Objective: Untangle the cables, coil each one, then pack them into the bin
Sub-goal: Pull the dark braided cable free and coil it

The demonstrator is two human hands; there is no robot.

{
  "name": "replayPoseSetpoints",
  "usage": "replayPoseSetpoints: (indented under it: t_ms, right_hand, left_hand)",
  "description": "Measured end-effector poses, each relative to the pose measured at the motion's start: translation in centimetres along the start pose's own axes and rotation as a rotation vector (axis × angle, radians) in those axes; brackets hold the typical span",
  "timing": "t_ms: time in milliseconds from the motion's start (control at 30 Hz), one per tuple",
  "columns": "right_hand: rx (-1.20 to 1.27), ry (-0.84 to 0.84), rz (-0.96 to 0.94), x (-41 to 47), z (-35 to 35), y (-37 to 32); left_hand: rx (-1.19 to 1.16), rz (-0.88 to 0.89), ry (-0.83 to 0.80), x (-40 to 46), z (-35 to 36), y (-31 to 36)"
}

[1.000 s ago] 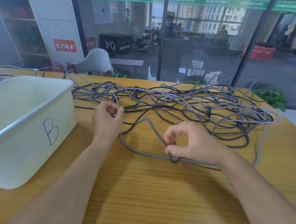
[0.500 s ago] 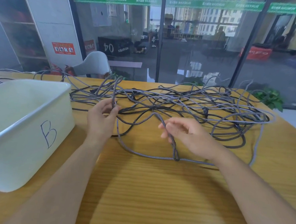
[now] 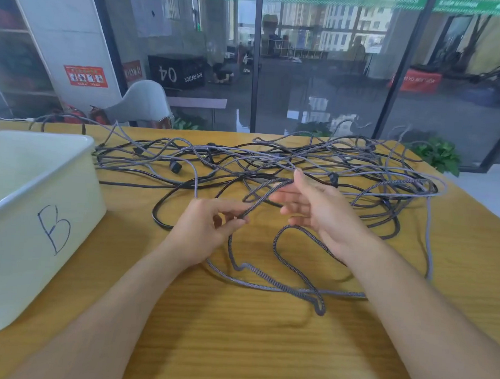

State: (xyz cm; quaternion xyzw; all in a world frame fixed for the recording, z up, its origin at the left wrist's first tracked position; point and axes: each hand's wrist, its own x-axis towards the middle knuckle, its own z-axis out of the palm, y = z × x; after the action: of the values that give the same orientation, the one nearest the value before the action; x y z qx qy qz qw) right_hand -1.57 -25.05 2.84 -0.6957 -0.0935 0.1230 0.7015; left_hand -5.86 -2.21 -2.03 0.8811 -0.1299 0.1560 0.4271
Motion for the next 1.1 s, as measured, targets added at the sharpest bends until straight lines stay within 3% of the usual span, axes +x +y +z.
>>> replayPoseSetpoints:
  t_ms: [167, 400, 667, 900, 1000, 1100]
  right_hand:
    - [-0.018, 0.001, 0.011, 0.4, -0.1, 0.7]
    - [-0.254, -0.127, -0.141, -0.2, -0.2, 0.5]
    - [-0.616, -0.202, -0.338, -0.3, 0.8, 1.4]
    - [-0.894, -0.153, -0.461, -0.5, 1.9, 2.2]
    - [-0.877, -0.079, -0.375, -0.1, 1.6, 2.1]
    - [-0.658, -0.008, -0.165, 0.6, 0.5, 1.8]
  left_hand:
    - [-0.005, 0.033, -0.021, -0.2, -0.1, 0.3]
    - [-0.032, 0.045, 0.348, 0.2, -1.0, 0.9]
    - [0.042, 0.049, 0.211, -0.1, -0.8, 1.7]
    - [-0.013, 0.021, 0.150, -0.1, -0.5, 1.5]
    - [-0.103, -0.001, 0.174, 0.2, -0.5, 1.3]
    - [-0.210, -0.029, 0.236, 0.5, -0.9, 1.1]
